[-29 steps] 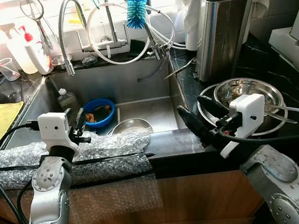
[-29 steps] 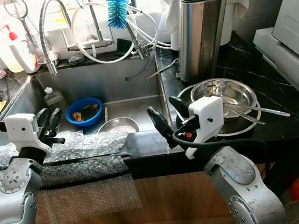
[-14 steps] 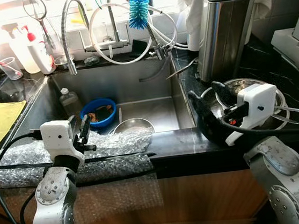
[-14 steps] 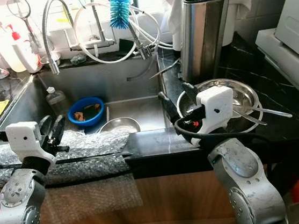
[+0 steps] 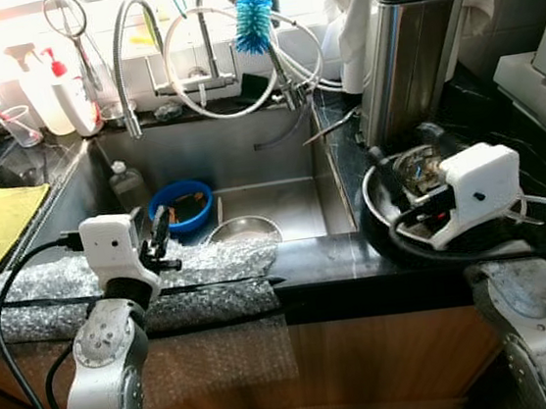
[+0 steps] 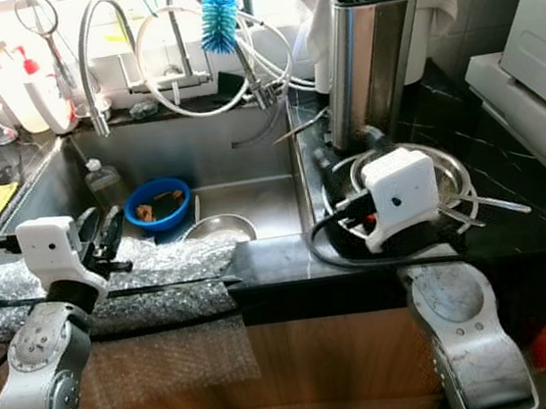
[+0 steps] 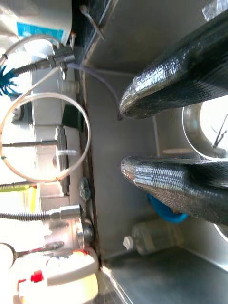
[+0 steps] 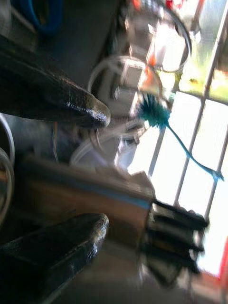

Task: Kitchen organization

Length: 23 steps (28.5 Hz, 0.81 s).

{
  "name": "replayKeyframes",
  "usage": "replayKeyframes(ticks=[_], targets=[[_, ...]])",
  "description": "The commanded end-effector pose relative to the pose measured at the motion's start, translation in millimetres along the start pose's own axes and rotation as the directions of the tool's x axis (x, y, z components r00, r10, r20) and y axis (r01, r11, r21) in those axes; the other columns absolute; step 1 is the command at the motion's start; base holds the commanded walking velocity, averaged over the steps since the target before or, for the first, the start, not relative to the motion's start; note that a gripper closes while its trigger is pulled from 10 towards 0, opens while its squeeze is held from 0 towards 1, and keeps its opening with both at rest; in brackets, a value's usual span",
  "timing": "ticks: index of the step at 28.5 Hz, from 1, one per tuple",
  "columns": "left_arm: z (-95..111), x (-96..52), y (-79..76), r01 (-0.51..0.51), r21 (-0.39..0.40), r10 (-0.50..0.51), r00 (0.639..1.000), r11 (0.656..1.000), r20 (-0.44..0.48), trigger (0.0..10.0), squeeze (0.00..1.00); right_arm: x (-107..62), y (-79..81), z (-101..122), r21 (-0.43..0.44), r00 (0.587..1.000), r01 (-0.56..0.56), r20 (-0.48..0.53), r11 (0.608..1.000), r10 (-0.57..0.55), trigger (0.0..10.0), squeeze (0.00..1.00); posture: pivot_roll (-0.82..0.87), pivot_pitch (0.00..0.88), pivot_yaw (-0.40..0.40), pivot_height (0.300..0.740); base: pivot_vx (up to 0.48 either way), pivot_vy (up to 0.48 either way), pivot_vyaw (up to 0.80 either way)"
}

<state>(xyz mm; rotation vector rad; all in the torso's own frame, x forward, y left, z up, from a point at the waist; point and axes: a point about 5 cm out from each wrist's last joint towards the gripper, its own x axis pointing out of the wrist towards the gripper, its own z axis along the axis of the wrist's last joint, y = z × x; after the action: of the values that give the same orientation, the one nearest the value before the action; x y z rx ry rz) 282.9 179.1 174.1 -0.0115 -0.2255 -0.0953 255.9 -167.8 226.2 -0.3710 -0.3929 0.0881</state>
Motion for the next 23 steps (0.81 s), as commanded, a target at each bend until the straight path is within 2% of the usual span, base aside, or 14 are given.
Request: replayKeyframes(ticks=[1, 6, 8, 11, 12, 13, 15, 19, 23], targets=[[1.0, 3.6, -2.5, 0.008, -0.006, -0.008, 1.0, 1.0, -0.006, 10.0, 0.0, -2.7, -9.1, 4.6, -0.033, 0.998, 0.066, 0.026, 0.997, -0.065, 10.0, 0.0, -0.15, 0.0, 0.106, 0.74, 0.0, 0.0, 0.0], [-2.3, 3.1, -4.1, 0.023, -0.008, -0.024, 0.999, 1.0, -0.024, 10.0, 0.0, -9.8, -20.2, 3.9, -0.054, 0.986, 0.166, 0.018, 0.985, -0.165, 10.0, 0.0, -0.16, 0.0, 0.115, 0.74, 0.0, 0.0, 0.0], [-3.0, 3.1, -4.6, 0.026, -0.008, -0.026, 0.999, 1.0, -0.025, 10.0, 0.0, -12.5, -22.5, 2.1, -0.026, 0.975, 0.22, 0.008, 0.975, -0.22, 10.0, 0.0, -0.16, 0.0, 0.116, 0.74, 0.0, 0.0, 0.0], [-4.1, 3.3, -5.1, 0.035, -0.008, -0.035, 0.999, 0.999, -0.028, 10.0, 0.0, -16.4, -24.7, -1.0, 0.087, 0.952, 0.306, -0.027, 0.948, -0.304, 10.0, 0.0, -0.17, 0.0, 0.117, 0.74, 0.0, 0.0, 0.0], [-4.1, 3.3, -5.1, 0.035, -0.008, -0.035, 0.999, 0.999, -0.028, 10.0, 0.0, -16.4, -24.7, -1.0, 0.087, 0.952, 0.306, -0.027, 0.948, -0.304, 10.0, 0.0, -0.17, 0.0, 0.117, 0.74, 0.0, 0.0, 0.0], [-4.6, 3.4, -5.6, 0.044, -0.005, -0.044, 0.999, 0.999, -0.03, 10.0, 0.0, -19.0, -25.8, -2.8, 0.15, 0.936, 0.351, -0.056, 0.924, -0.346, 10.0, 0.0, -0.17, 0.0, 0.117, 0.74, 0.0, 0.0, 0.0], [-5.0, 3.2, -5.8, 0.049, -0.003, -0.049, 0.998, 0.999, -0.03, 10.0, 0.0, -24.0, -27.4, -3.9, 0.208, 0.917, 0.399, -0.085, 0.893, -0.39, 10.0, 0.0, -0.17, 0.0, 0.115, 0.74, 0.0, 0.0, 0.0], [-5.1, 3.8, -6.0, 0.054, -0.002, -0.054, 0.998, 0.999, -0.029, 10.0, 0.0, -30.9, -25.1, -7.1, 0.246, 0.917, 0.399, -0.124, 0.883, -0.379, 10.0, 0.0, -0.17, 0.0, 0.114, 0.74, 0.0, 0.0, 0.0], [-5.6, 3.8, -5.2, 0.052, -0.002, -0.052, 0.998, 0.999, -0.028, 10.0, 0.0, -38.8, -30.8, -11.2, 0.264, 0.911, 0.411, -0.154, 0.872, -0.383, 10.0, 0.0, -0.17, 0.0, 0.11, 0.74, 0.0, 0.0, 0.0]])
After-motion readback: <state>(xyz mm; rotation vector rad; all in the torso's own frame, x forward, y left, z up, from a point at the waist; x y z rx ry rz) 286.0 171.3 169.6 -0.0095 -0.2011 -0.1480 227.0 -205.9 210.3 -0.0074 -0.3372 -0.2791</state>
